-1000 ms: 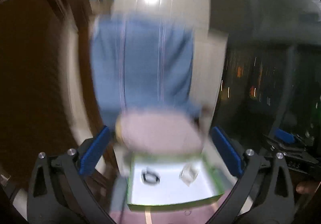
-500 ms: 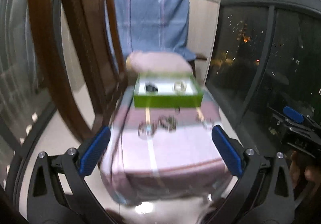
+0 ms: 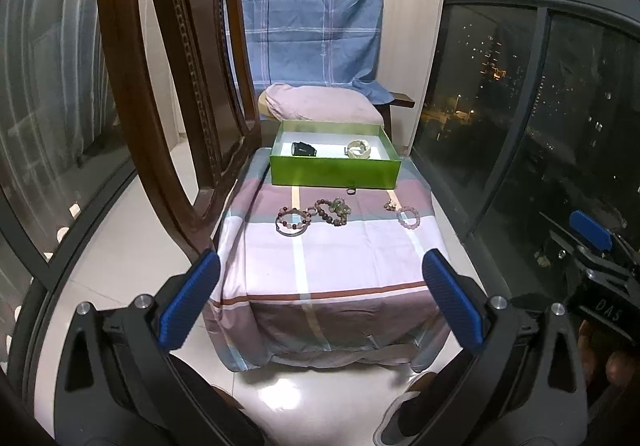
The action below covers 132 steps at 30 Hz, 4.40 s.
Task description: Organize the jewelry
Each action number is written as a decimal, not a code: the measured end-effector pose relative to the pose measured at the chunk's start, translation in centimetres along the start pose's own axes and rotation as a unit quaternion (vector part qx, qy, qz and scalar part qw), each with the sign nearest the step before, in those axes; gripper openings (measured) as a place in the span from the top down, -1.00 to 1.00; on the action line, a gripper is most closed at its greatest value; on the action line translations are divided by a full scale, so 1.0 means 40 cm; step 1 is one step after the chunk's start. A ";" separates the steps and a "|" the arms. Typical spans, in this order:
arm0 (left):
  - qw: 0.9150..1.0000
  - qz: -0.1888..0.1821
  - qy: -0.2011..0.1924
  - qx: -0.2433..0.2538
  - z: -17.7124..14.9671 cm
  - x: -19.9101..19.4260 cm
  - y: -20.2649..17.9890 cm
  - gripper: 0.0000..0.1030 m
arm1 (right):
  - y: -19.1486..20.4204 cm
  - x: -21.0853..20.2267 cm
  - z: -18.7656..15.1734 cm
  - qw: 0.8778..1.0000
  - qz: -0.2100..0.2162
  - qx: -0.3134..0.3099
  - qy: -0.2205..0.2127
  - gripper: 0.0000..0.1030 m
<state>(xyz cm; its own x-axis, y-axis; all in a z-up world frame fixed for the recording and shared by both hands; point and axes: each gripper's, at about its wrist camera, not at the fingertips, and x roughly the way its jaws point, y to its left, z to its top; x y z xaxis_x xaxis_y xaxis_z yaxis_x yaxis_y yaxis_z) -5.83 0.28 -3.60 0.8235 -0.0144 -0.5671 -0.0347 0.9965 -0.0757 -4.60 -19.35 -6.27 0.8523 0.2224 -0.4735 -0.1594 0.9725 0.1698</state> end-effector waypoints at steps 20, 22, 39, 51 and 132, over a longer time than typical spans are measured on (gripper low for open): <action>1.000 -0.001 -0.001 0.006 0.003 -0.018 -0.007 -0.94 | 0.005 -0.008 -0.003 1.000 0.004 -0.001 -0.003 -0.94; 1.000 -0.001 0.000 0.006 0.003 -0.017 -0.008 -0.94 | 0.005 -0.006 -0.004 1.000 0.004 0.000 -0.003 -0.94; 1.000 -0.004 0.005 0.009 0.003 -0.012 -0.013 -0.94 | 0.006 -0.001 -0.004 1.000 0.005 0.003 0.000 -0.94; 1.000 -0.003 0.008 0.010 0.002 -0.011 -0.012 -0.94 | 0.008 0.000 -0.004 1.000 0.004 0.002 0.001 -0.94; 0.989 -0.141 0.005 -0.032 0.220 0.350 0.198 0.85 | -0.077 0.819 -0.024 0.971 -0.005 -0.017 0.239 0.85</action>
<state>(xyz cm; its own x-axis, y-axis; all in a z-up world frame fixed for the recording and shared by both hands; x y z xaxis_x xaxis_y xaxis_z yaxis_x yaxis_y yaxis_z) 10.40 8.69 -4.92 0.7996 -0.2928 -0.5242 0.1597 0.9453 -0.2844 23.35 -14.98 -23.15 0.5267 0.2126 -0.8231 -0.1763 0.9745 0.1389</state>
